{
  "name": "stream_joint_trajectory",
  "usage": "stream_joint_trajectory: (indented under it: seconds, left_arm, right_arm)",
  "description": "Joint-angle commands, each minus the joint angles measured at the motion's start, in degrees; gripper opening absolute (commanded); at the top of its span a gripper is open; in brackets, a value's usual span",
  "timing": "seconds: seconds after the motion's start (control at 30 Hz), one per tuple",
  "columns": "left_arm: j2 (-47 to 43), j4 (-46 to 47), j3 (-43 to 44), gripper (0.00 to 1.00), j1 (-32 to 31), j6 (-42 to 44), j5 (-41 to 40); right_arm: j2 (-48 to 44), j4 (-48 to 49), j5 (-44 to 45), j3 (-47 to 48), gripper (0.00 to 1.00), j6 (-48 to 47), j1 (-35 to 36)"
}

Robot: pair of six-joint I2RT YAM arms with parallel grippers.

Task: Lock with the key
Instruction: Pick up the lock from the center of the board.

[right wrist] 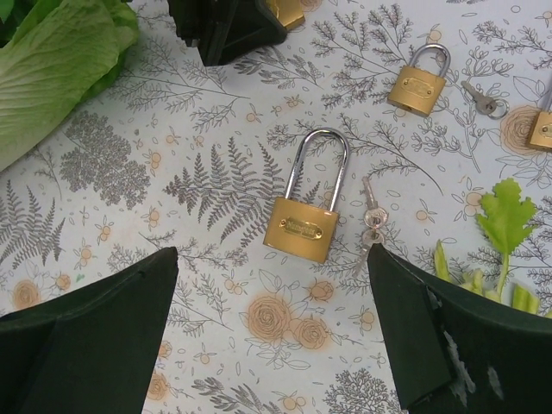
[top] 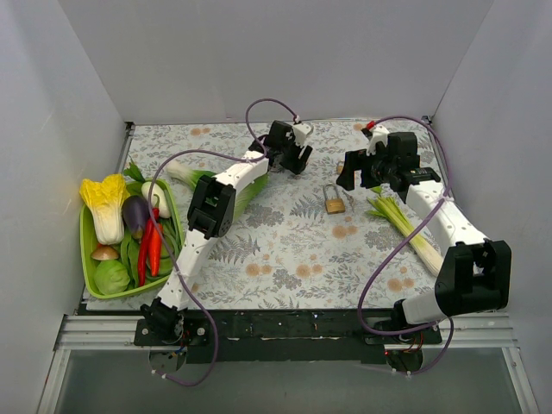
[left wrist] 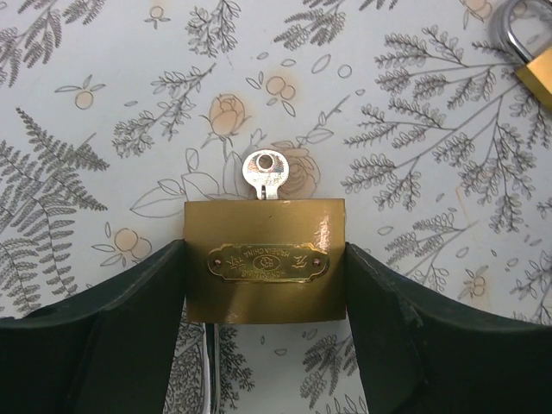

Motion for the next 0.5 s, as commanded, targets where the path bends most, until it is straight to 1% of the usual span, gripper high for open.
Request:
stream_joint_trajectory:
  seconds: [0.0, 0.03, 0.07, 0.17, 0.3, 0.33, 0.4, 0.47]
  left_arm:
    - [-5.00, -6.33, -7.18, 0.05, -1.23, 2.96, 4.48]
    - [-6.32, -4.06, -8.33, 0.01, -1.23, 3.31, 5.18]
    - [-8.16, -2.99, -9.04, 0.00, -1.23, 3.92, 5.88]
    - [-10.01, -0.96, -8.00, 0.00, -1.32, 3.75, 8.17]
    - [-11.60, 0.36, -5.18, 0.00, -1.49, 1.04, 14.39]
    - [-12.21, 1.49, -5.53, 0.00, -1.84, 0.42, 15.29]
    - [-14.40, 2.82, -6.58, 0.00, -2.28, -0.29, 16.52]
    - [-16.34, 4.75, -10.25, 0.00, -3.16, 0.14, 17.75]
  right_arm:
    - [-0.74, 0.60, -2.53, 2.66, 0.98, -1.01, -0.31]
    - [-0.91, 0.52, -2.79, 2.74, 0.98, -1.02, -0.31]
    - [-0.83, 0.52, -2.88, 2.92, 0.98, -1.02, -0.40]
    - [-1.18, 0.34, -3.06, 3.01, 0.98, -1.02, -0.40]
    - [-1.62, 0.25, -2.79, 2.75, 0.98, -1.02, -0.83]
    - [-1.53, 0.17, -2.79, 2.83, 0.98, -2.41, -1.01]
    - [-1.27, -0.36, -4.27, 3.35, 0.98, -2.25, -2.33]
    - [-0.74, -0.80, -6.12, 3.71, 0.98, -1.63, -4.95]
